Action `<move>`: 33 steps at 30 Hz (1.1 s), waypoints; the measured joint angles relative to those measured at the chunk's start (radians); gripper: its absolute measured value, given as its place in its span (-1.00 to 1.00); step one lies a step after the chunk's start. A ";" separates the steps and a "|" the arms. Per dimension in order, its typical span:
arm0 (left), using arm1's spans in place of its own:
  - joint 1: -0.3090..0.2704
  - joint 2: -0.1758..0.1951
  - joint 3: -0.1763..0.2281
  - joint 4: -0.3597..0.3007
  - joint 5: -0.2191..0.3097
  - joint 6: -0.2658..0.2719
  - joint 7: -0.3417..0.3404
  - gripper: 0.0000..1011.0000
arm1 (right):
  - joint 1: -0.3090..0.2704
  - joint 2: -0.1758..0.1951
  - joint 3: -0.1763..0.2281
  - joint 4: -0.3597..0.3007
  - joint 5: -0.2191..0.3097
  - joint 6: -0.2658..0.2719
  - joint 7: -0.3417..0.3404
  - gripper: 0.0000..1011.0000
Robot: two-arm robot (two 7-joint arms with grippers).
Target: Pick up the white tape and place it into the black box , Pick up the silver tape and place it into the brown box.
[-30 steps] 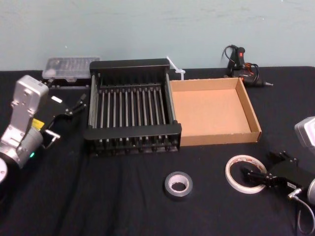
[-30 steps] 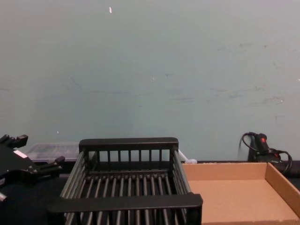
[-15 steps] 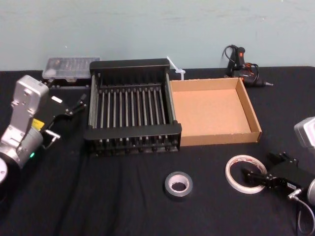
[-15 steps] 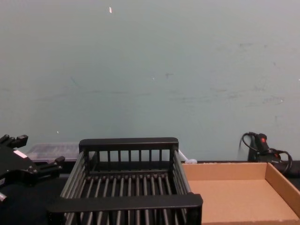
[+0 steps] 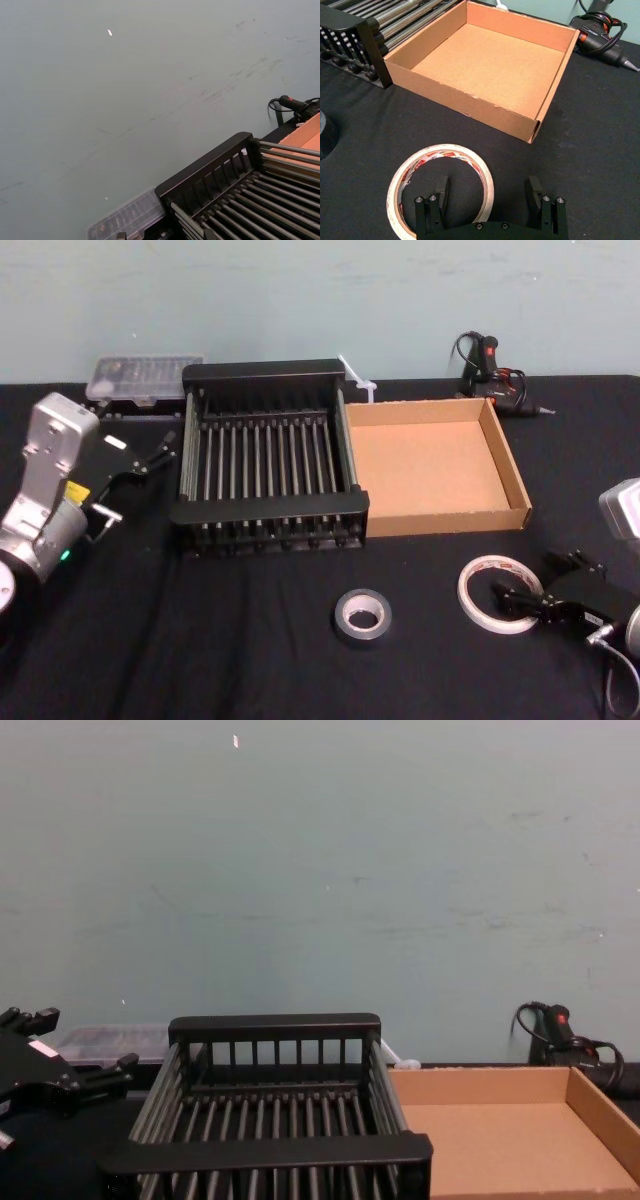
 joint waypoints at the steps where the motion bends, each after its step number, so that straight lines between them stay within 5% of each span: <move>1: 0.000 0.000 0.000 0.000 0.000 0.000 0.000 0.98 | 0.000 0.000 0.000 0.000 0.000 0.000 0.000 0.98; 18: 0.000 0.000 0.000 0.000 0.000 0.000 0.000 0.98 | 0.000 0.001 -0.002 -0.001 0.000 0.000 -0.001 0.98; 33: 0.000 0.000 0.000 0.000 0.000 0.000 0.000 0.98 | 0.000 0.002 -0.002 -0.001 0.001 -0.001 -0.002 0.20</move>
